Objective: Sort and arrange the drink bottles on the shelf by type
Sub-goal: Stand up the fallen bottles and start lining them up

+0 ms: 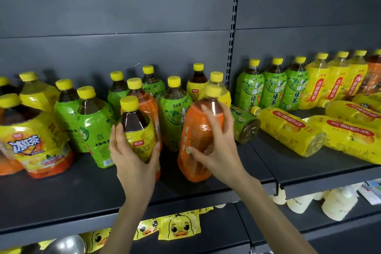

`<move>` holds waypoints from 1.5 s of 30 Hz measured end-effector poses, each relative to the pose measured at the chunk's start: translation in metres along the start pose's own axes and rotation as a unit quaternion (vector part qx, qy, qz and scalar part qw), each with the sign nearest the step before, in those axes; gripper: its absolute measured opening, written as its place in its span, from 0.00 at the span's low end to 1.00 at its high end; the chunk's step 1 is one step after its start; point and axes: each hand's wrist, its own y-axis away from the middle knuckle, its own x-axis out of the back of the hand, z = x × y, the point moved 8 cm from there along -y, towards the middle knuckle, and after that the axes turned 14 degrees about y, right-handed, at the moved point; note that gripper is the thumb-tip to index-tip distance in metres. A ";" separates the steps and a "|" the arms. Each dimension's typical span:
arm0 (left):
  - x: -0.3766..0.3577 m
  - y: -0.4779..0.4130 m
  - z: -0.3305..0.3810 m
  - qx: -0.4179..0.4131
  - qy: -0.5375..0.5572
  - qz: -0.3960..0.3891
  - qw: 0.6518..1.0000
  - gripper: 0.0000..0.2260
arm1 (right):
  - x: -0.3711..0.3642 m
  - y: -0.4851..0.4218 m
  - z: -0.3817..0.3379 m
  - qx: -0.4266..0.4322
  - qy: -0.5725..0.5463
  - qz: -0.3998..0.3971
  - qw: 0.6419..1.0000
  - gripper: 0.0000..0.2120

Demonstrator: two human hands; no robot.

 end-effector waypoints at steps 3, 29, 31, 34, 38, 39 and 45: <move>0.003 -0.001 -0.002 0.003 -0.007 -0.006 1.000 0.40 | -0.024 -0.004 -0.029 0.083 0.055 -0.030 0.995 0.46; -0.060 0.009 0.039 -0.047 0.052 -0.103 0.992 0.39 | 0.022 0.013 0.089 -0.138 0.004 0.073 0.988 0.13; -0.062 0.010 0.036 -0.043 0.050 -0.083 0.994 0.39 | 0.032 0.004 0.116 -0.159 0.050 0.057 0.984 0.14; -0.064 0.013 0.037 -0.045 0.062 -0.061 0.995 0.40 | 0.031 -0.022 0.155 -0.191 0.106 -0.034 0.975 0.18; -0.068 0.015 0.034 -0.035 0.048 -0.034 0.998 0.41 | 0.002 -0.056 0.190 -0.199 0.170 -0.217 0.941 0.29; -0.068 0.016 0.035 -0.034 0.044 -0.027 0.998 0.41 | -0.006 -0.062 0.197 -0.192 0.184 -0.257 0.929 0.32; -0.073 0.019 0.037 -0.027 0.033 0.005 0.999 0.42 | -0.031 -0.087 0.208 -0.181 0.151 -0.414 0.879 0.43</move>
